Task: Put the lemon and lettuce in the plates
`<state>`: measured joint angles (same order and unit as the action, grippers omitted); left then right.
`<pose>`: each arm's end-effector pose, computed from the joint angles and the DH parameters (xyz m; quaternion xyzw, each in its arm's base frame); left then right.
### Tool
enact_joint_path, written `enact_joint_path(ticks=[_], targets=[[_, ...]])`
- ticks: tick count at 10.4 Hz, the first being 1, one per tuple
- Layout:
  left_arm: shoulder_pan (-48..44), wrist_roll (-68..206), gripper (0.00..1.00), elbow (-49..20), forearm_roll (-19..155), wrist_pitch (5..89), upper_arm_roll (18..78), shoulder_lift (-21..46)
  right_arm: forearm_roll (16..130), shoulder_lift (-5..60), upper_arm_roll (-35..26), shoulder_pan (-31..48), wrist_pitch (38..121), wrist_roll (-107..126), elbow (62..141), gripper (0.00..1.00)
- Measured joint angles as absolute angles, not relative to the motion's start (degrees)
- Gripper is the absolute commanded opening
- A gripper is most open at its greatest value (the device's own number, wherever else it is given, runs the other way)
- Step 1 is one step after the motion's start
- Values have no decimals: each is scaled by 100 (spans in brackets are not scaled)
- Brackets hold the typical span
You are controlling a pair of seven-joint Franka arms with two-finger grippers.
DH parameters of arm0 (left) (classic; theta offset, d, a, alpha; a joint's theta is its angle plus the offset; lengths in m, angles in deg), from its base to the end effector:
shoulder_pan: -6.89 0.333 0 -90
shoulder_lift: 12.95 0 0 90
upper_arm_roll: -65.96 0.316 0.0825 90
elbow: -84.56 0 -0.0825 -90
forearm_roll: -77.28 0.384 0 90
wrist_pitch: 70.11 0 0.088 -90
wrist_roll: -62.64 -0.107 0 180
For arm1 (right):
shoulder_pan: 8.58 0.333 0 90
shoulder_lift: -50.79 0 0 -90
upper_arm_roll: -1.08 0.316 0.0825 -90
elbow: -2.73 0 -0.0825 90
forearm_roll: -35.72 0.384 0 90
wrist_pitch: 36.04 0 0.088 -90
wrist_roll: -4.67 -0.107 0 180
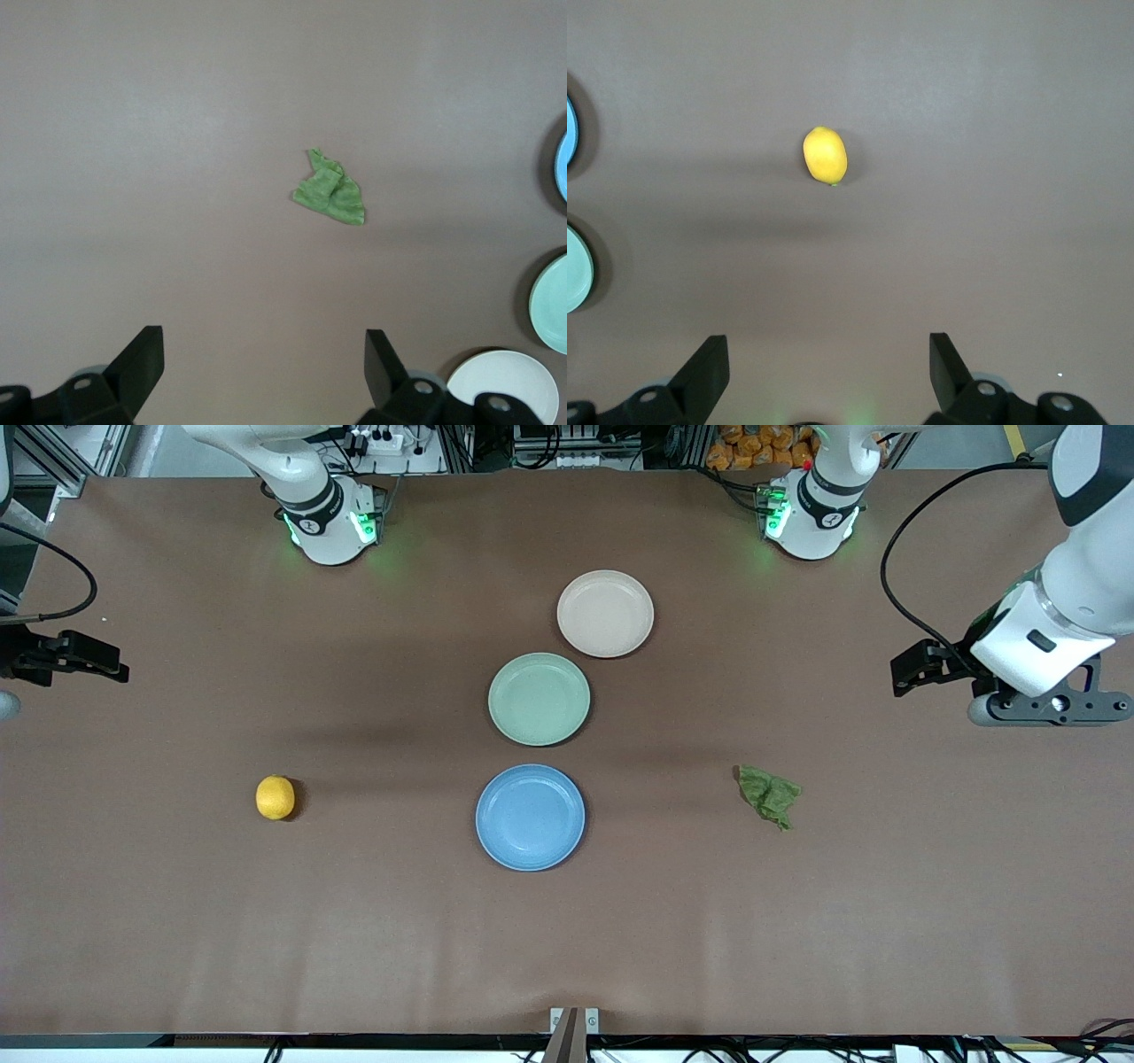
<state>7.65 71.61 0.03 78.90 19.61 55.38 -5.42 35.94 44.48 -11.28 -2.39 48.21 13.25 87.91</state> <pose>0.5859 -0.0910 0.5948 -0.9998 0.0071 0.0187 0.0052 0.5733 -0.0546 0.5946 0.9978 0.0210 -0.0626 0.0018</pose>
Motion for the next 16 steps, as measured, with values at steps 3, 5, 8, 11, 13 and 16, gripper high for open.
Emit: enact_joint_path(ticks=[3,5,8,11,13,16], targets=[[782,7170,100,21,7890,1962,5543,-541,3594,4448,-1133,-241,4968,1326,8790,100],[782,7224,100,26,7890,1962,5543,-541,3594,4449,-1132,-240,5087,1326,8783,100],[784,7386,100,26,7890,1962,5543,-537,3593,4448,-1131,-239,5183,1325,8780,100],[802,7510,100,-58,7891,2185,5545,-435,3593,4449,-1129,-238,5218,1325,8773,100],[771,7860,100,-253,7891,2527,5497,-109,3593,4455,-1126,-236,5218,1326,8762,100],[699,8021,100,-561,7891,3084,5460,231,3593,4461,-1115,-234,5216,1326,8740,100]])
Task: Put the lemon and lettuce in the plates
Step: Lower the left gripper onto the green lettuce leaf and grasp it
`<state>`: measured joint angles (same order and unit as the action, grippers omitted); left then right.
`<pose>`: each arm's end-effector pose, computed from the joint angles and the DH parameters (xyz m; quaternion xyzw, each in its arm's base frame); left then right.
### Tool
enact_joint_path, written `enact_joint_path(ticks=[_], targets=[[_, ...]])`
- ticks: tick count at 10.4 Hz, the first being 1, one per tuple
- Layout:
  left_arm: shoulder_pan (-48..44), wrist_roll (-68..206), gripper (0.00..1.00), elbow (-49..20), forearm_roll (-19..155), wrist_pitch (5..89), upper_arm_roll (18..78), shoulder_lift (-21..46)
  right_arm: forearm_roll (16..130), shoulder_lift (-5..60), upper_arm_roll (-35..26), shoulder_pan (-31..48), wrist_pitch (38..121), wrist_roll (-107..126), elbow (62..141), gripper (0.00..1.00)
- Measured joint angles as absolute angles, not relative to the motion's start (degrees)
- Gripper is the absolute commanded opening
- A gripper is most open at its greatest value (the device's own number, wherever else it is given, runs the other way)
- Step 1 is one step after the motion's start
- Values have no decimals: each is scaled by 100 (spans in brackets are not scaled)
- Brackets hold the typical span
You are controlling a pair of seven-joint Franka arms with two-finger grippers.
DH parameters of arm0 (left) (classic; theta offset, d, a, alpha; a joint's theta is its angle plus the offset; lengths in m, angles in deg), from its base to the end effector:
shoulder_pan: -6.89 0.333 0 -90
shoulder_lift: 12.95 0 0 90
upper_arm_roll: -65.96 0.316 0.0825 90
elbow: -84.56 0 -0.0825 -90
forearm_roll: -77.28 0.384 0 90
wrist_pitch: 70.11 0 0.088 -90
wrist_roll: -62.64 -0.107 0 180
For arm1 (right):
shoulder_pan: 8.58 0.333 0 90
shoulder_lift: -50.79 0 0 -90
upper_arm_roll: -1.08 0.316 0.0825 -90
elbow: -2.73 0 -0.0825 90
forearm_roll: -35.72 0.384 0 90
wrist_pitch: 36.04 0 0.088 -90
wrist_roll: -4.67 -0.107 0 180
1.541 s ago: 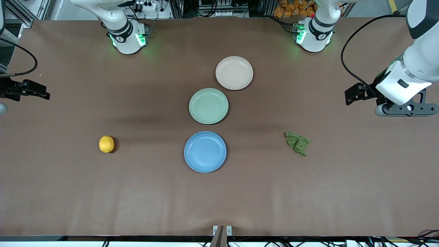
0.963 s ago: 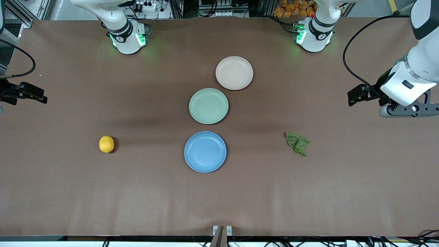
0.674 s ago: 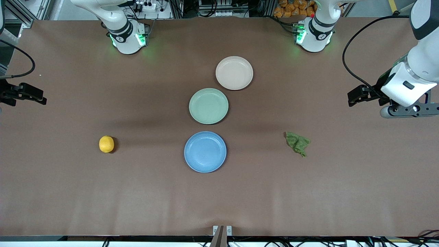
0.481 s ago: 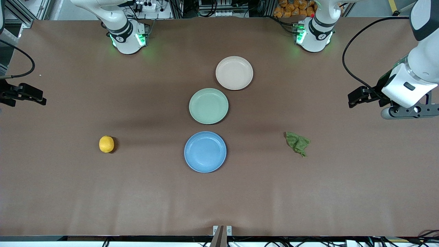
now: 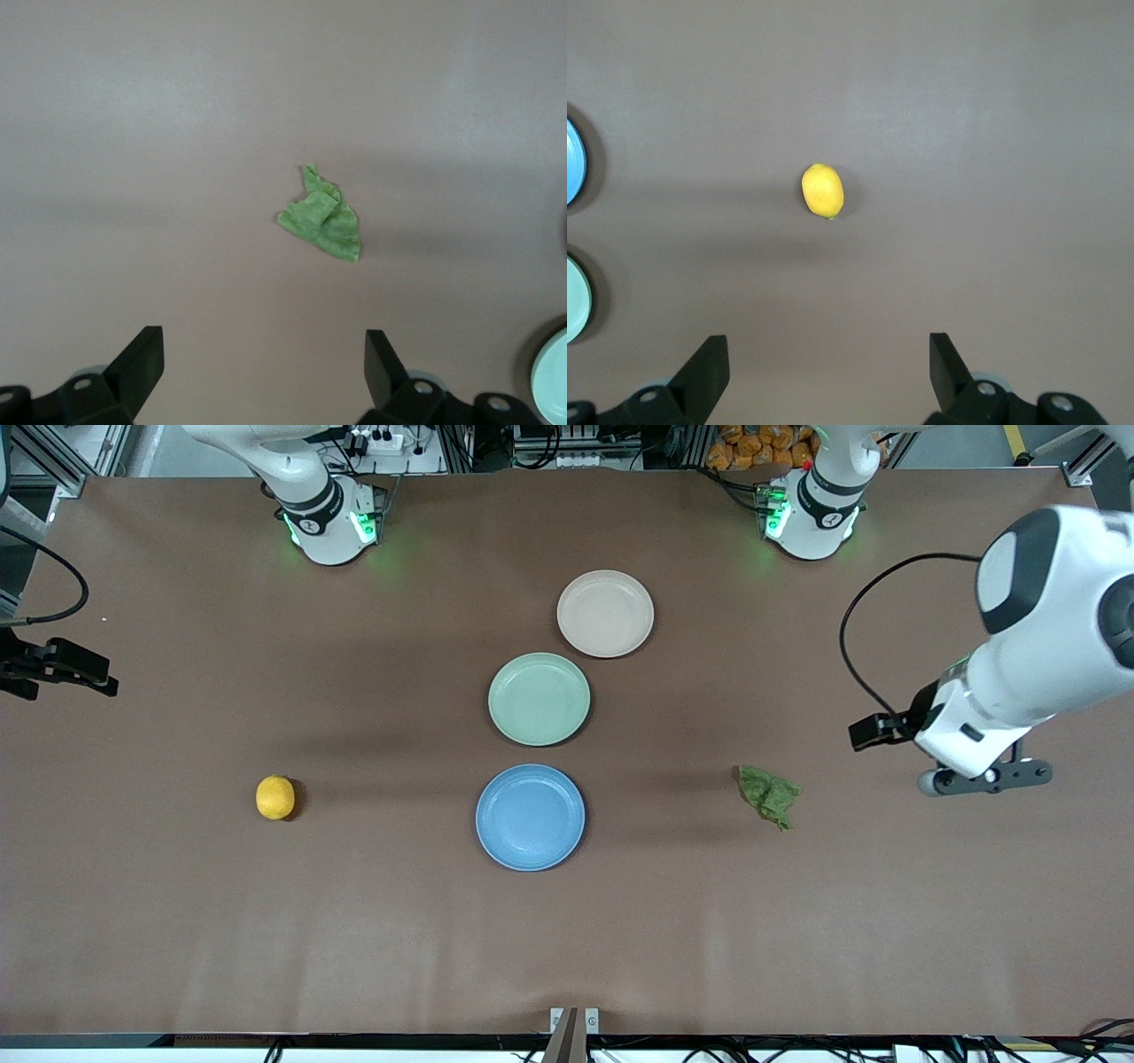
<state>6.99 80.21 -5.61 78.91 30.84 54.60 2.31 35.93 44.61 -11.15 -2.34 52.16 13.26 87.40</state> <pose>0.6241 -0.1094 0.4828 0.9978 0.0542 -0.0383 0.0027 0.5811 -0.0536 0.6055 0.9994 0.0230 -0.0229 0.0067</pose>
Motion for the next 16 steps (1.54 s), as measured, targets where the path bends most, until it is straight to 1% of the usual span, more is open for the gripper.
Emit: enact_joint_path(ticks=[4,6,8,13,16], targets=[[683,8429,100,-1743,7891,4497,5457,352,3594,4475,-1106,-233,5214,1325,8728,100],[683,8533,100,-2127,7891,4855,5458,442,3594,4514,-1105,-233,5213,1325,8721,100],[681,8808,100,-2298,7891,5150,5459,626,3594,4586,-1107,-233,5212,1325,8718,100],[441,9214,100,-2359,7955,6310,5456,1474,3594,4640,-1114,-233,5179,1324,8720,100],[386,9682,100,-2344,8646,6765,5457,1874,3594,4623,-1114,-233,5187,1227,8768,100]])
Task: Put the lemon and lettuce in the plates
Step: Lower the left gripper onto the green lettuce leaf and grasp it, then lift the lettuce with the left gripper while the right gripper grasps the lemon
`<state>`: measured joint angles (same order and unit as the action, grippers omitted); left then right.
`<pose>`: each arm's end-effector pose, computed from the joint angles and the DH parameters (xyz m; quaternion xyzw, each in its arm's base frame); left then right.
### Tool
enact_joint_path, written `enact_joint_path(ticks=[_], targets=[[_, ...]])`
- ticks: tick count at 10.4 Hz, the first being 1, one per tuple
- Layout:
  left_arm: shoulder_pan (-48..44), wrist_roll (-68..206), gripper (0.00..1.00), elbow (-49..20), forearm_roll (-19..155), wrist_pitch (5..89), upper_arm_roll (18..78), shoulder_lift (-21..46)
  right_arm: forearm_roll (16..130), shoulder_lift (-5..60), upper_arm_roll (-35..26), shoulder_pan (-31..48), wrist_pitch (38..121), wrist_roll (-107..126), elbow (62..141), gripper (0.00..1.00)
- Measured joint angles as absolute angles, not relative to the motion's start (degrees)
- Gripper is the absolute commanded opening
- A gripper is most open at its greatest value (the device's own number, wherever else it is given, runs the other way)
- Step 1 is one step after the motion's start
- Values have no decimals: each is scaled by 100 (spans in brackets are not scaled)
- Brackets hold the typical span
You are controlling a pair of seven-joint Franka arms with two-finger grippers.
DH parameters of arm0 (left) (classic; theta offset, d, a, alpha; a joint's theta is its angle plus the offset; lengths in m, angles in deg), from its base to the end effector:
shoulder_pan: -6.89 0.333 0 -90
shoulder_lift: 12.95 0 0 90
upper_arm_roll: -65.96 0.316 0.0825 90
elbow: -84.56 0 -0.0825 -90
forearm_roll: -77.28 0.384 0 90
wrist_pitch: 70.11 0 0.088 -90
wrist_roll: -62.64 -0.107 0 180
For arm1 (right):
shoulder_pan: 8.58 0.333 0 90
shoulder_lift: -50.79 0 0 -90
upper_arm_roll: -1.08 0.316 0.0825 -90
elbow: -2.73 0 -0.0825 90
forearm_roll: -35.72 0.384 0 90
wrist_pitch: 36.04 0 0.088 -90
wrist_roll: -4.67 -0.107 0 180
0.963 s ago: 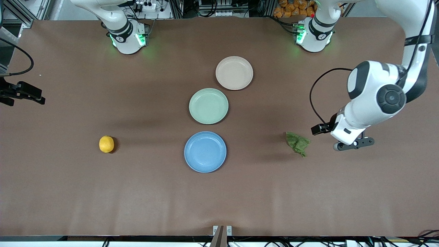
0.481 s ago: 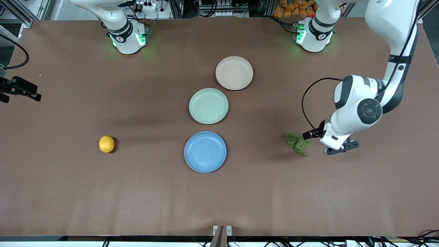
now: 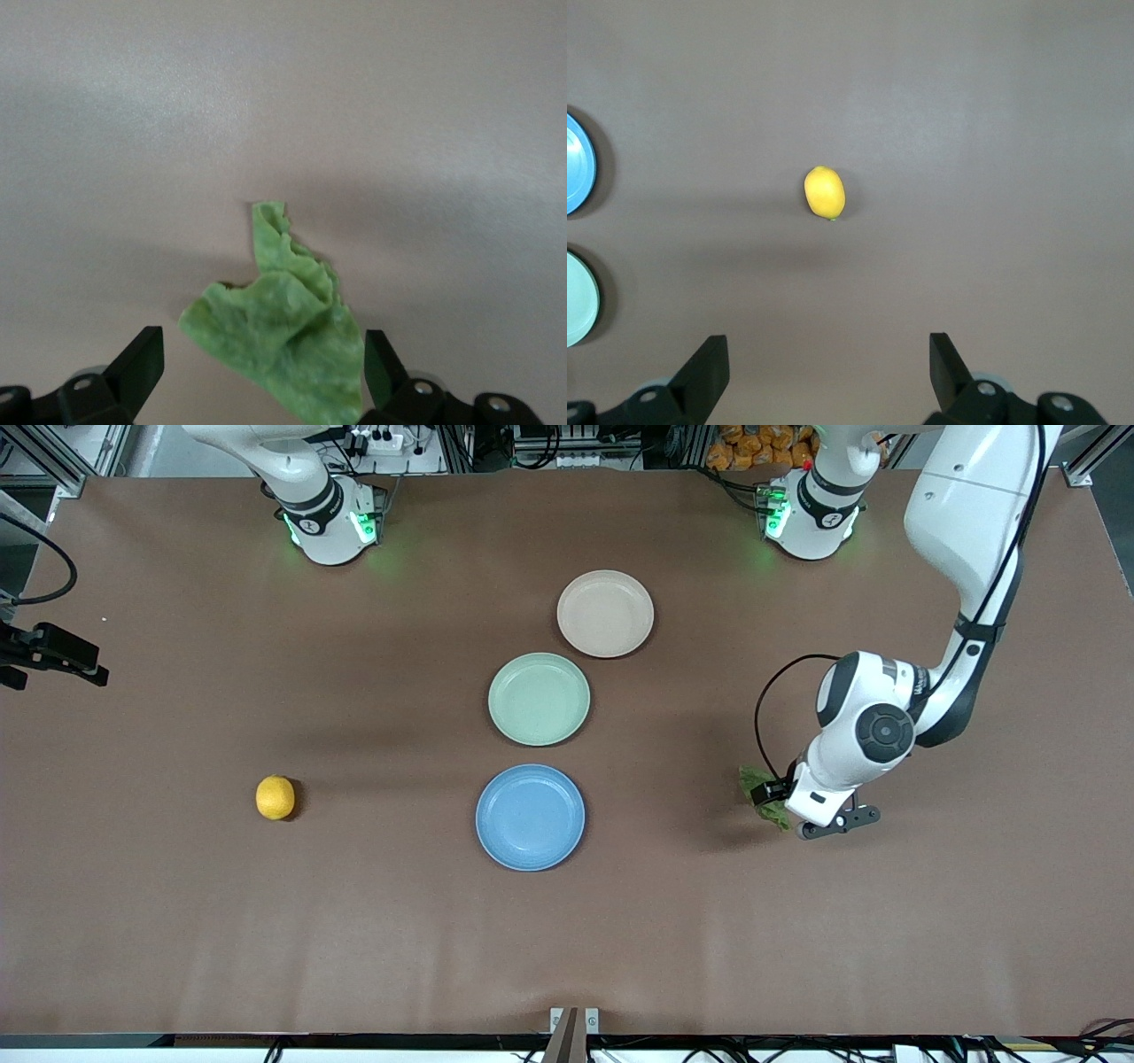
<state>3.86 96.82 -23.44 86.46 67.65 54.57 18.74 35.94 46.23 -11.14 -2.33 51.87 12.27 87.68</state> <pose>0.6149 -0.1507 0.2154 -0.9920 -0.1261 0.0080 0.0048 0.5726 -0.0542 0.6188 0.9998 0.0145 -0.0137 0.0049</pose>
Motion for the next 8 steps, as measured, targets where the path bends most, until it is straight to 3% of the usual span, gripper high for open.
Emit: enact_joint_path(ticks=[8], targets=[[211,9862,100,-2229,8739,6874,5446,2262,3604,4555,-760,-208,6292,176,9735,100]])
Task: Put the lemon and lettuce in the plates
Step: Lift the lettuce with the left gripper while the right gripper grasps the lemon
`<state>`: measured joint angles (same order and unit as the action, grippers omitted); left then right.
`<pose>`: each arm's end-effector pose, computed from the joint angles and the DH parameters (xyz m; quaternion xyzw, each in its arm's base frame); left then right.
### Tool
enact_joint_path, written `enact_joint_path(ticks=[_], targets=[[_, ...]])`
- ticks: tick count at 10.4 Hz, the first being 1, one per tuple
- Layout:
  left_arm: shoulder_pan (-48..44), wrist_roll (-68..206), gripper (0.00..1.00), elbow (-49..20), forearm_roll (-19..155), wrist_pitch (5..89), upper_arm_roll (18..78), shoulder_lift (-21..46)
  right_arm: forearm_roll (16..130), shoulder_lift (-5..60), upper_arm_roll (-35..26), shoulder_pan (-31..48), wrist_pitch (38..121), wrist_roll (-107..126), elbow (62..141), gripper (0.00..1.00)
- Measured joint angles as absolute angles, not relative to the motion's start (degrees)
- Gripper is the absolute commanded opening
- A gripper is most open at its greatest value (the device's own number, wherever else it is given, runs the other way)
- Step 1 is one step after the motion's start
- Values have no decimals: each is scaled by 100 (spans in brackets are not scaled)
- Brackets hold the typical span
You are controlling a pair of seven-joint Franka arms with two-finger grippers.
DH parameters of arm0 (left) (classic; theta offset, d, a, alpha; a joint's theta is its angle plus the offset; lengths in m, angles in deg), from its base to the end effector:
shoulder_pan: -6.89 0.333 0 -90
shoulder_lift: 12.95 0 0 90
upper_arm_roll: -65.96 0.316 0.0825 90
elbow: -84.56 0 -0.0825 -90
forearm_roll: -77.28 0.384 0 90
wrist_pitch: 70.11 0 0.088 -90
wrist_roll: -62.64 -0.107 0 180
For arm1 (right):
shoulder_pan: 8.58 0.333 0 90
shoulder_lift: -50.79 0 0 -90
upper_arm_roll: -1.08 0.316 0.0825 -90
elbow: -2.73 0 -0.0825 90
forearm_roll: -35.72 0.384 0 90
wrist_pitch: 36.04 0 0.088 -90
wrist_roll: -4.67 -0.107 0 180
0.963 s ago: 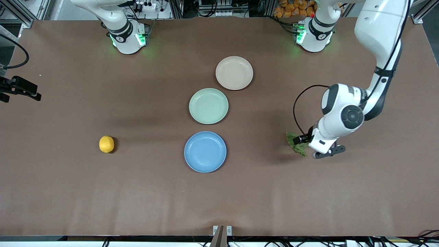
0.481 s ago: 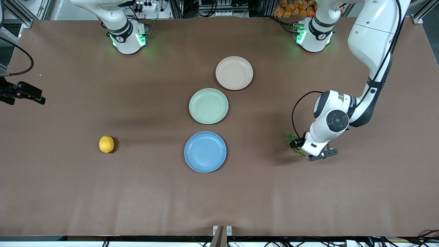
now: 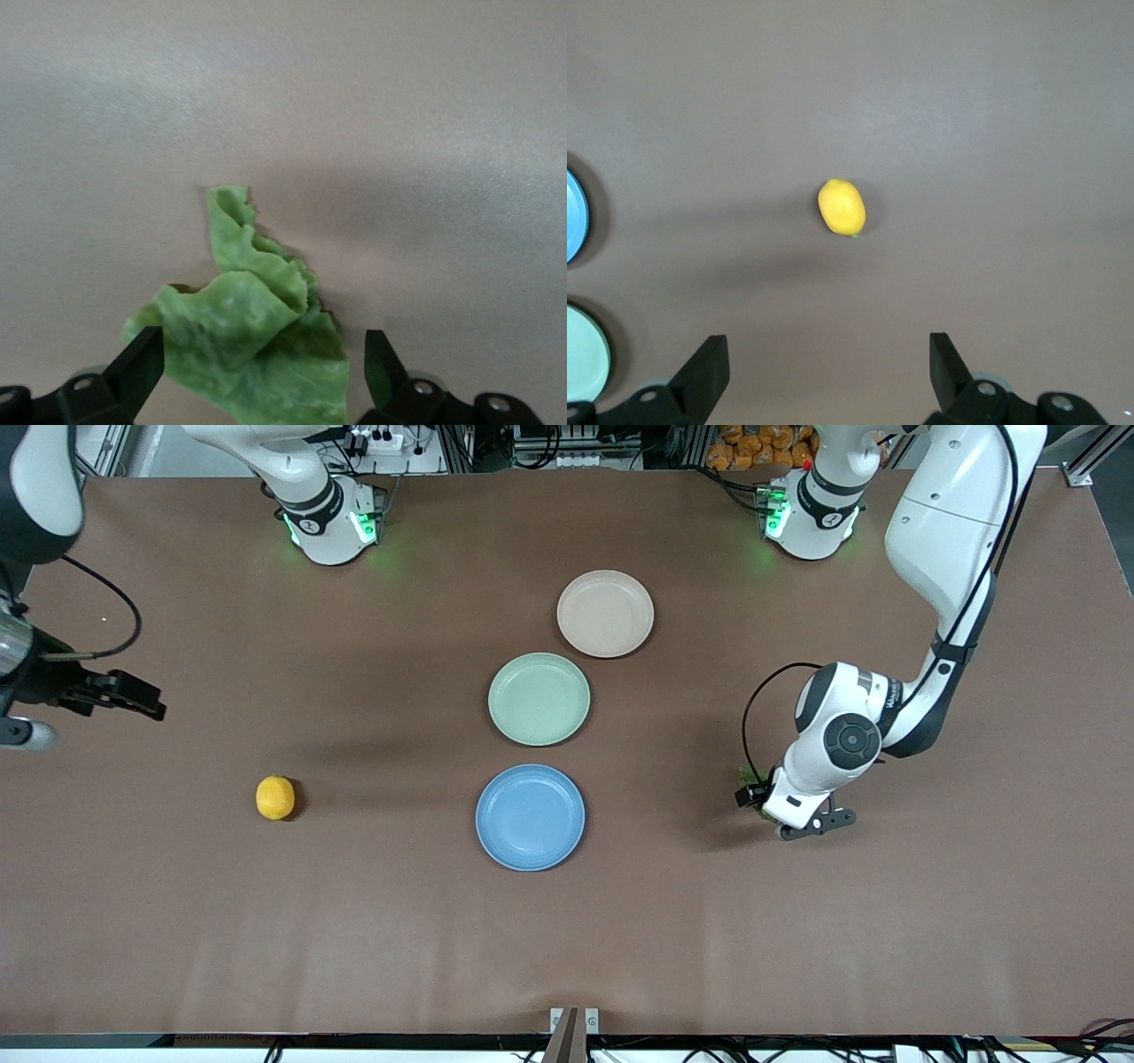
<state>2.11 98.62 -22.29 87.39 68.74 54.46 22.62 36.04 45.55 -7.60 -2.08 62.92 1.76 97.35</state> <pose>0.6098 -0.1714 0.1828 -0.9924 -0.1206 0.0209 0.0079 0.5893 -0.0186 0.5479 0.9990 -0.0446 -0.0073 0.0042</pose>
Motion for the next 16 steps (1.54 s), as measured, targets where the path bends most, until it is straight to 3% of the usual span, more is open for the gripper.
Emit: enact_joint_path(ticks=[1,2,3,4,16], targets=[[199,9863,100,-2207,8739,6877,5447,2314,3604,4547,-717,-202,6609,105,9967,100],[196,9863,76,-2194,8739,6879,5447,2353,3604,4531,-685,-199,6958,69,10242,100],[196,9864,24,-2190,8739,6879,5449,2370,3604,4496,-665,-198,7261,60,10503,100],[197,9865,0,-2186,8739,6879,5450,2375,3604,4435,-656,-198,7429,58,10676,100],[168,10055,0,-2034,8739,6752,5425,2075,3604,3956,-544,-207,9199,40,11867,100]])
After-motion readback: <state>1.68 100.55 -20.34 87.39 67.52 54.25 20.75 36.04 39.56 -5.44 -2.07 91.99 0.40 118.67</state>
